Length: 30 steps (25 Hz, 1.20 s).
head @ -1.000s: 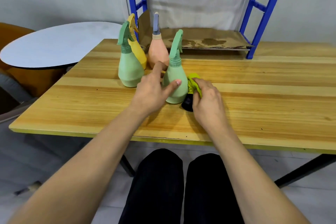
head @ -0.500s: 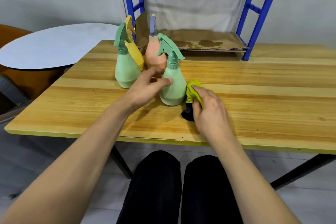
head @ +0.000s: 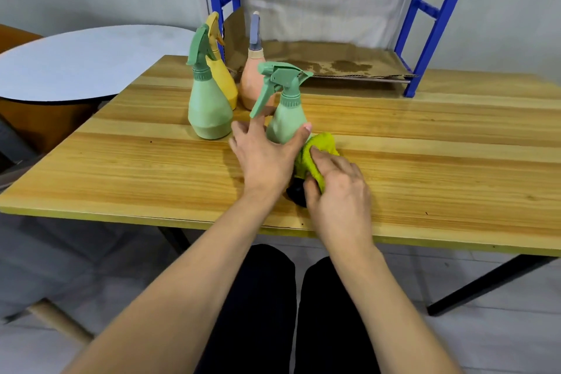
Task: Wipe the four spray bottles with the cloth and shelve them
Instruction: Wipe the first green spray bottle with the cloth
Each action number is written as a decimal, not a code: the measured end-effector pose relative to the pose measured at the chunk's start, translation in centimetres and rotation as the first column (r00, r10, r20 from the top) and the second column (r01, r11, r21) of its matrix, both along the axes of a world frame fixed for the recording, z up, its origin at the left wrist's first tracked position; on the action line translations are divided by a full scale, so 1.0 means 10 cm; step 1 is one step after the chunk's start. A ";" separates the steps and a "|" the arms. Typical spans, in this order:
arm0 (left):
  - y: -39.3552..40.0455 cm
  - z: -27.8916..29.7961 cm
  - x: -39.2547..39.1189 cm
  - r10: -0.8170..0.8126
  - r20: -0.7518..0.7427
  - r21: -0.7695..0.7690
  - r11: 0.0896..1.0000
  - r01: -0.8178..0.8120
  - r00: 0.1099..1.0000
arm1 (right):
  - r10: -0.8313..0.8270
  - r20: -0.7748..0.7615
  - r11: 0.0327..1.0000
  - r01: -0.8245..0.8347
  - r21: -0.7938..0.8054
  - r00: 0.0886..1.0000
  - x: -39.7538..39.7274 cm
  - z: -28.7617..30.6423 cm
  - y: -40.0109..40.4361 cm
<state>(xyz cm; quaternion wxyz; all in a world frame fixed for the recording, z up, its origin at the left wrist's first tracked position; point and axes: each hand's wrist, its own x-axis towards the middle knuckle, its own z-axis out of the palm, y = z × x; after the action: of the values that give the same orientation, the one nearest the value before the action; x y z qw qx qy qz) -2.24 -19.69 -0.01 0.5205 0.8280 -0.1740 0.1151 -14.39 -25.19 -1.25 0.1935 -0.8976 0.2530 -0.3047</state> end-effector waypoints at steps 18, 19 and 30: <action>0.08 0.07 0.16 -0.214 0.006 0.049 0.976 0.214 0.977 | 0.063 -0.029 0.998 -0.063 0.008 0.998 -0.04 0.09 -0.26; 0.07 0.11 0.14 -0.220 -0.024 0.052 0.974 0.221 0.975 | 0.021 -0.047 1.000 -0.022 -0.007 0.999 -0.05 0.10 -0.31; 0.05 0.15 0.42 -0.503 -0.194 0.158 0.831 0.533 0.842 | -0.086 -0.219 0.996 0.082 -0.026 0.972 -0.11 0.15 -0.82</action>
<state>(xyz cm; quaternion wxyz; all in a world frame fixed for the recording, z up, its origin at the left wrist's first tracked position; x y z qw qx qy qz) 1.92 -19.17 1.46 0.4547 0.8049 -0.3654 -0.1092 -15.52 -33.35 0.25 0.1436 -0.9159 0.3079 -0.2138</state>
